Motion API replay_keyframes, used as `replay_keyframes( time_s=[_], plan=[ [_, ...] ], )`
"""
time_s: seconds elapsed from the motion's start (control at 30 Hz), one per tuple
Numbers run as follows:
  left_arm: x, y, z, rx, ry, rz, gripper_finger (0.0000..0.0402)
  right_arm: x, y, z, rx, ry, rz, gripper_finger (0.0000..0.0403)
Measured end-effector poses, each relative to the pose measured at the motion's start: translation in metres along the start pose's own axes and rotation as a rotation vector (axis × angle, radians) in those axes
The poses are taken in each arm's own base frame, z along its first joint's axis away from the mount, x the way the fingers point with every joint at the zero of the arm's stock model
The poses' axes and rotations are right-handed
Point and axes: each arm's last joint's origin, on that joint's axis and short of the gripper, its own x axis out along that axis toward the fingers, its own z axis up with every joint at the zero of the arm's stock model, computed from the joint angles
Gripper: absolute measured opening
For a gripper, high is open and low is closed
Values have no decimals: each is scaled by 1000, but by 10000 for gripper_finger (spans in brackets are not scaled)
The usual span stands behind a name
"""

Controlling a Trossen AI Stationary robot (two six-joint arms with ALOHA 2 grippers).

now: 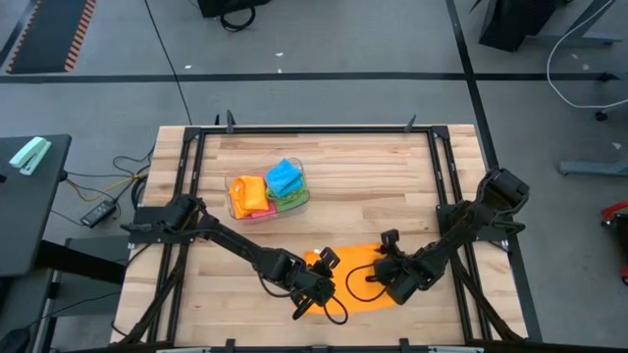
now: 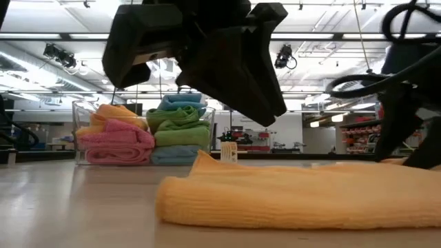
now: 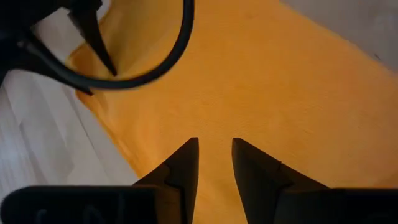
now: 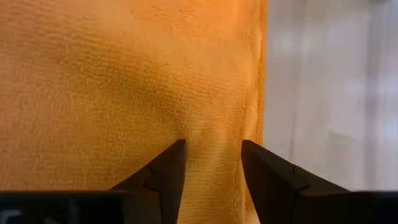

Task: Fold microfiber towels
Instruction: Fold the yellow microfiber towel

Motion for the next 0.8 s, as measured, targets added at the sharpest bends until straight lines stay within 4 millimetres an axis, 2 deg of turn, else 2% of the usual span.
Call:
replay_keyframes(
  time_s=[0.2, 0.33, 0.53, 0.8],
  plan=[
    [-1, -3, -3, 4, 32, -19, 107, 1, -11, 6, -13, 10, 5, 166],
    [-2, -9, -6, 34, 76, -47, 104, -17, -17, 19, 41, -65, 42, 166],
    [-8, -24, -10, 126, 154, -106, 107, -45, -26, 23, 124, -158, 91, 166],
    [-11, -35, -16, 380, 215, -177, 155, -66, -23, 19, 167, -219, 145, 166]
  ],
)
